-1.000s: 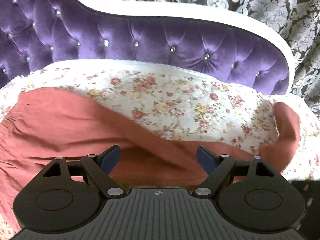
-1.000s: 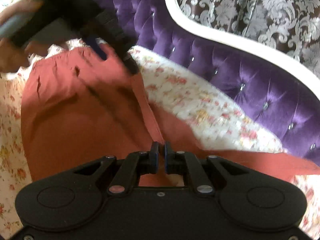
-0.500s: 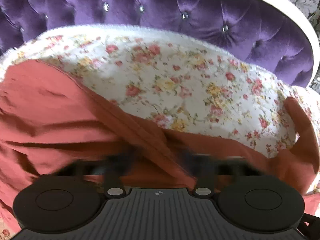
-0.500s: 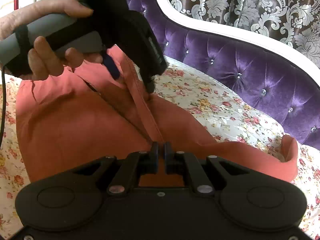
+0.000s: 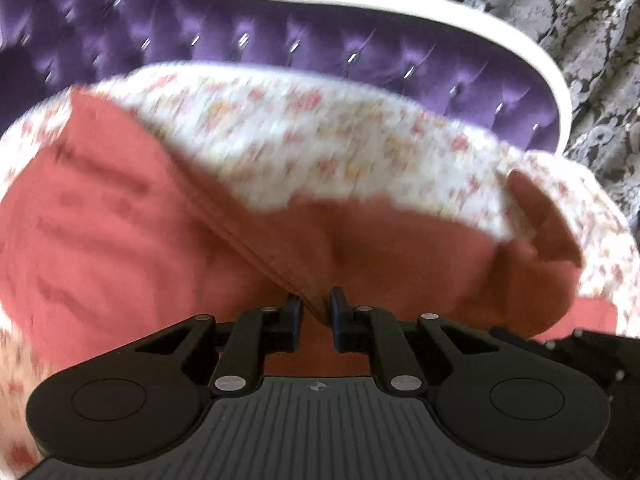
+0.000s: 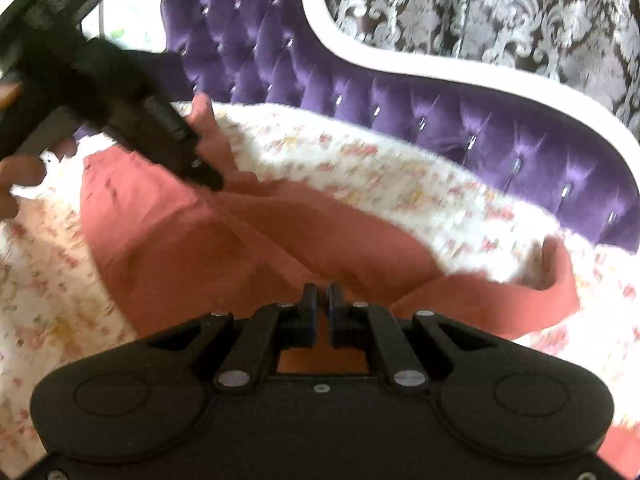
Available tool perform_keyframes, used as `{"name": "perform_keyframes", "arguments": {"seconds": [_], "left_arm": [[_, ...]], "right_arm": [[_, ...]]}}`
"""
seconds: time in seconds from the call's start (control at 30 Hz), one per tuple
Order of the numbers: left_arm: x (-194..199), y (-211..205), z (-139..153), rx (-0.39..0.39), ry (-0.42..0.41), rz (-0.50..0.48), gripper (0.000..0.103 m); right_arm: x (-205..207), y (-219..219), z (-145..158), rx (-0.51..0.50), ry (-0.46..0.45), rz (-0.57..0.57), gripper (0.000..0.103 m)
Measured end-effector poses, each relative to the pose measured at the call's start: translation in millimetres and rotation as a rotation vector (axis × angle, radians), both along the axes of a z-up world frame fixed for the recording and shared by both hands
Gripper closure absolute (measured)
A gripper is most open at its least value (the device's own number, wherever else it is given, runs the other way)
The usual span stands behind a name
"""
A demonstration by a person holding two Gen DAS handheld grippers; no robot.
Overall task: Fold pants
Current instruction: 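Lift the held leg and lay it over the other leg with the right gripper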
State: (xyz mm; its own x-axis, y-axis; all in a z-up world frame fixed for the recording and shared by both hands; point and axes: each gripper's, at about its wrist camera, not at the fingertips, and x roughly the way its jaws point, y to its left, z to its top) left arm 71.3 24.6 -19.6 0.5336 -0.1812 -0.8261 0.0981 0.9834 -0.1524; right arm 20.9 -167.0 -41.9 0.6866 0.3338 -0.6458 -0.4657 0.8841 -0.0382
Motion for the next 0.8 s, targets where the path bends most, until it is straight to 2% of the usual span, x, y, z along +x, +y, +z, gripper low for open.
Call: {"name": "perform_keyframes", "arguments": {"seconds": [0.1,0.13,0.2,0.23,0.27,0.33,0.37,0.5,0.73,0.8], "left_arm": [[-8.3,4.1,-28.5,0.007,0.058,0.016,0.089],[-7.3,6.2,-35.6,0.000,0.073,0.024,0.089],[-6.6,8.3,-48.5,0.013,0.090,0.031,0.089],[-6.2,9.7,-52.0,0.010,0.093,0.034,0.089],[-6.4,11.6,-54.6,0.003,0.095,0.035,0.089],[-8.2,12.9,-55.9,0.001,0.084,0.034,0.089],[-8.0,12.6,-55.6,0.005,0.079,0.031,0.089],[-12.9,11.1,-58.9,0.022,0.059,0.023,0.089],[-13.5,13.8,-58.4,0.011,0.059,0.031,0.089],[-12.5,16.2,-59.0,-0.005,0.064,0.040,0.089]], "right_arm": [[-6.4,7.2,-15.5,-0.013,0.077,0.011,0.091],[-8.4,6.8,-16.1,-0.016,0.079,0.009,0.090],[-14.1,0.8,-8.2,-0.004,0.051,-0.027,0.083],[-14.8,-5.1,-2.0,0.006,0.042,-0.056,0.077],[-13.7,-13.6,5.2,0.025,0.033,-0.097,0.067],[-7.2,-38.2,19.4,0.084,0.012,-0.221,0.050],[-1.8,-51.8,23.1,0.098,0.009,-0.299,0.046],[30.8,-103.4,22.6,0.069,-0.009,-0.606,0.042],[97.1,-136.5,-3.9,0.045,0.113,-0.726,0.043],[100.5,-149.2,-12.0,0.110,0.166,-0.753,0.046]]}}
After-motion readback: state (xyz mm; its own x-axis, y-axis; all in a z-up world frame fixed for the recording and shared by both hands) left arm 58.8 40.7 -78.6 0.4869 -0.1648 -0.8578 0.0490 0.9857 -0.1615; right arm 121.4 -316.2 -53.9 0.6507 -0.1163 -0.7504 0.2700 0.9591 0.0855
